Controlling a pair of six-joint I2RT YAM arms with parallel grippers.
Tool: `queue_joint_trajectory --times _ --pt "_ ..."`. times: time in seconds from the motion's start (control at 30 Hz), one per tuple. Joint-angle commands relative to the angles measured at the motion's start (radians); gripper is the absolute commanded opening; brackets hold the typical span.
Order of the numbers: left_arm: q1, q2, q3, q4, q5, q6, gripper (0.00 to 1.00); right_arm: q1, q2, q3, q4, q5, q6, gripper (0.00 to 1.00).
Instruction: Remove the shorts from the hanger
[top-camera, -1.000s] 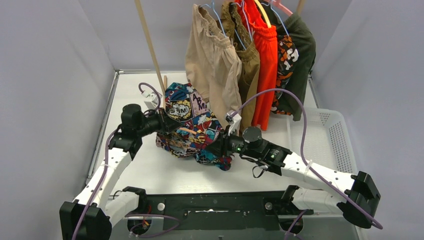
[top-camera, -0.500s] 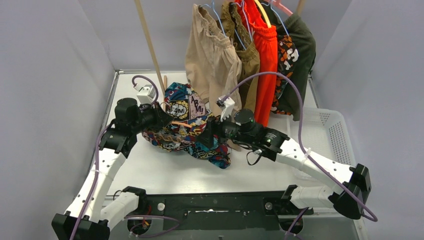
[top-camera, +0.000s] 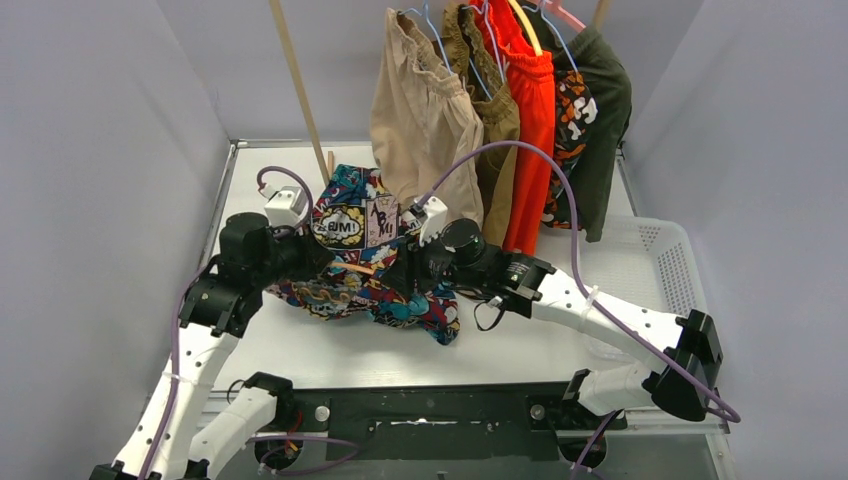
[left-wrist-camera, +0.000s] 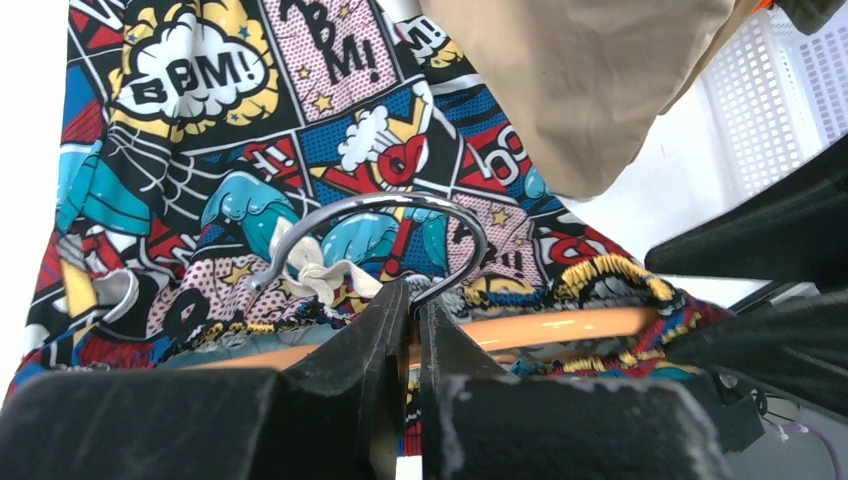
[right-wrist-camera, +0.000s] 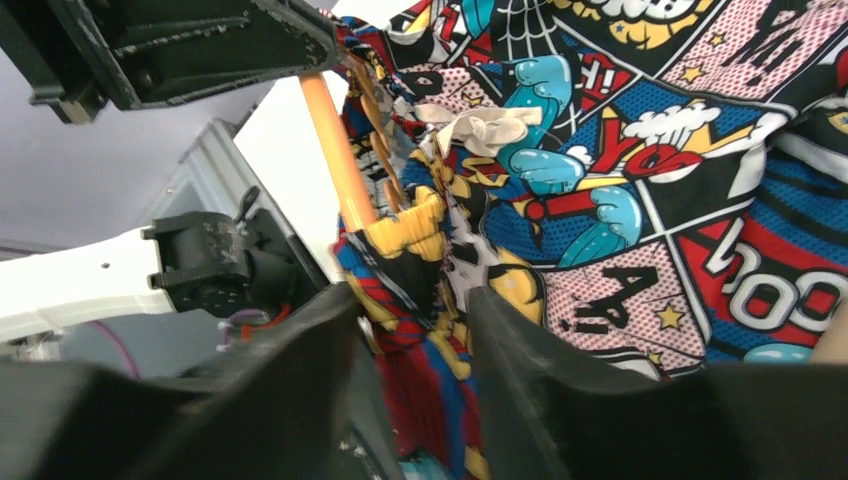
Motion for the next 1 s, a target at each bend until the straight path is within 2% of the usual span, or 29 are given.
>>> queue_joint_trajectory --times 0.0,0.07,0.13,0.23,0.4,0.57,0.77,0.97 --pt "-0.004 -0.06 0.008 0.0 0.004 -0.037 0.0 0.022 0.008 0.021 0.071 -0.034 0.029 0.33" --pt "-0.004 -0.082 -0.01 -0.002 0.008 -0.055 0.0 0.032 0.027 0.019 0.071 -0.031 0.064 0.24" --pt "-0.004 -0.099 -0.029 -0.013 0.004 -0.072 0.0 0.044 0.04 0.018 0.053 0.003 0.097 0.07" --pt "-0.004 -0.114 -0.026 -0.06 -0.032 -0.089 0.0 0.061 0.017 -0.001 0.036 0.063 0.125 0.01" --pt "-0.004 -0.119 -0.006 -0.09 -0.117 -0.109 0.0 0.062 -0.093 -0.113 0.078 0.174 0.137 0.0" --pt "-0.005 -0.094 0.02 -0.128 -0.164 -0.119 0.0 0.054 -0.163 -0.147 -0.071 0.305 0.168 0.0" --pt "-0.004 -0.124 0.013 -0.103 -0.19 -0.169 0.0 0.054 -0.296 -0.245 -0.06 0.348 0.211 0.0" --pt "-0.005 -0.118 0.073 -0.105 -0.191 -0.183 0.0 0.052 -0.434 -0.304 -0.023 0.382 0.191 0.0"
